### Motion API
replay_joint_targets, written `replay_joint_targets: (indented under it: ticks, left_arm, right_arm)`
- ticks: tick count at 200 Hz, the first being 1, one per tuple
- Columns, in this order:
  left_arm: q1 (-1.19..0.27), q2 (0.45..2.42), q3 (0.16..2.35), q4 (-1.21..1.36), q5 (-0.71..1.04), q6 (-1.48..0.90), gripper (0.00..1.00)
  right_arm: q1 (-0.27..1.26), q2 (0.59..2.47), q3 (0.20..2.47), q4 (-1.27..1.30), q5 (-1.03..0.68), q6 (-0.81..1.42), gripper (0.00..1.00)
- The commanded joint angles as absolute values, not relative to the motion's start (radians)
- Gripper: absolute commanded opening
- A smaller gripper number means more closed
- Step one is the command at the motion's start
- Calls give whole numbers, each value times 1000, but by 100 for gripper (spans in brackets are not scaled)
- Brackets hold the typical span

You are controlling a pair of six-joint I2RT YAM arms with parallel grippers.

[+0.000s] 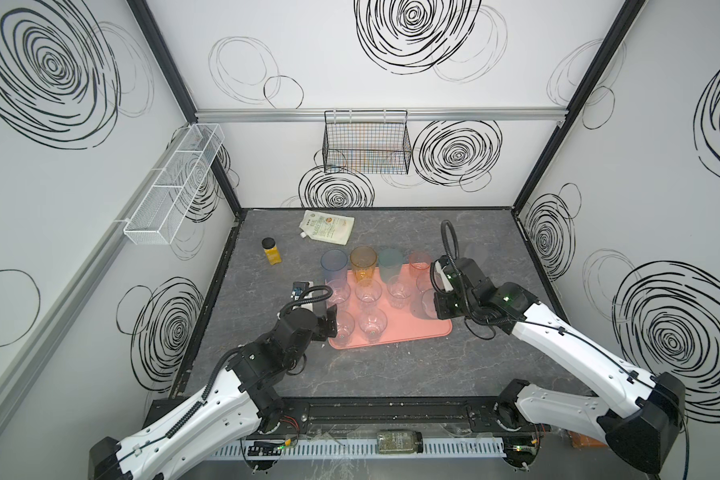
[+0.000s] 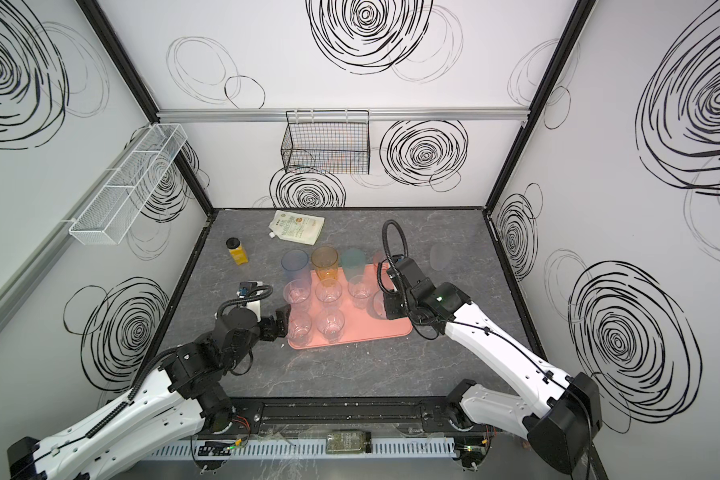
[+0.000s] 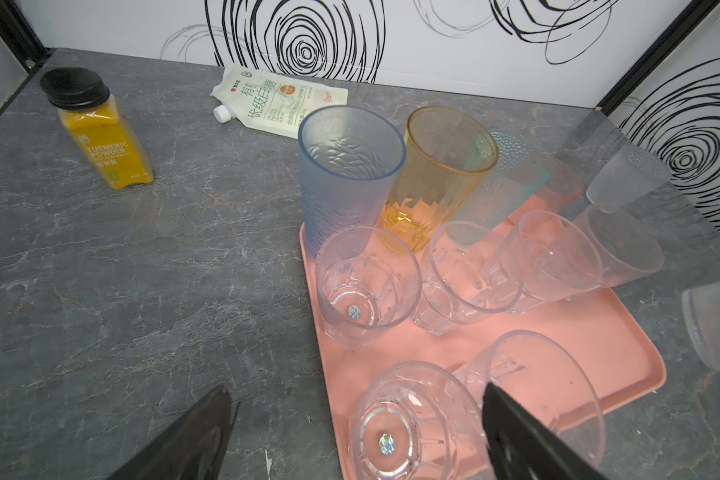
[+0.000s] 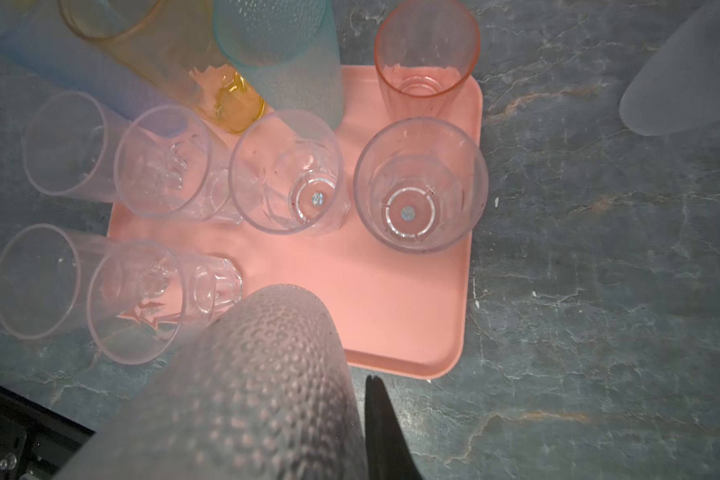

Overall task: Place the glasses into the tray
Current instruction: 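Lift the frosted glass and carry it toward the tray, then lower the frosted glass onto the tray edge nearest the right gripper and open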

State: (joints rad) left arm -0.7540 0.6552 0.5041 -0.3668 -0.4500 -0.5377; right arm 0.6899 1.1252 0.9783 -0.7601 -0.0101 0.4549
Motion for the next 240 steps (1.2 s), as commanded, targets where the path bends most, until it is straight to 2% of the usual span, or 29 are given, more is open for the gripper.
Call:
replay_joint_targets:
  ticks: [1, 43, 96, 169, 192, 240]
  left_arm:
    - [-748, 658, 479, -353, -465, -575, 96]
    - [-746, 664, 475, -350, -469, -574, 96]
    - [-741, 658, 471, -344, -472, -572, 96]
    - [-739, 647, 468, -342, -472, -572, 96]
    - [-741, 649, 470, -345, -475, -573, 96]
    - [-744, 653, 477, -344, -478, -569, 96]
  right_arm:
    - [723, 1121, 950, -785, 37, 484, 0]
    - [762, 1226, 925, -687, 41, 501, 0]
    - [838, 1437, 971, -689, 119, 526, 0]
    - [866, 1551, 1018, -659, 147, 511, 0]
    - [870, 1580, 1046, -681, 161, 514, 5]
    - [871, 1556, 1085, -696, 126, 520, 30]
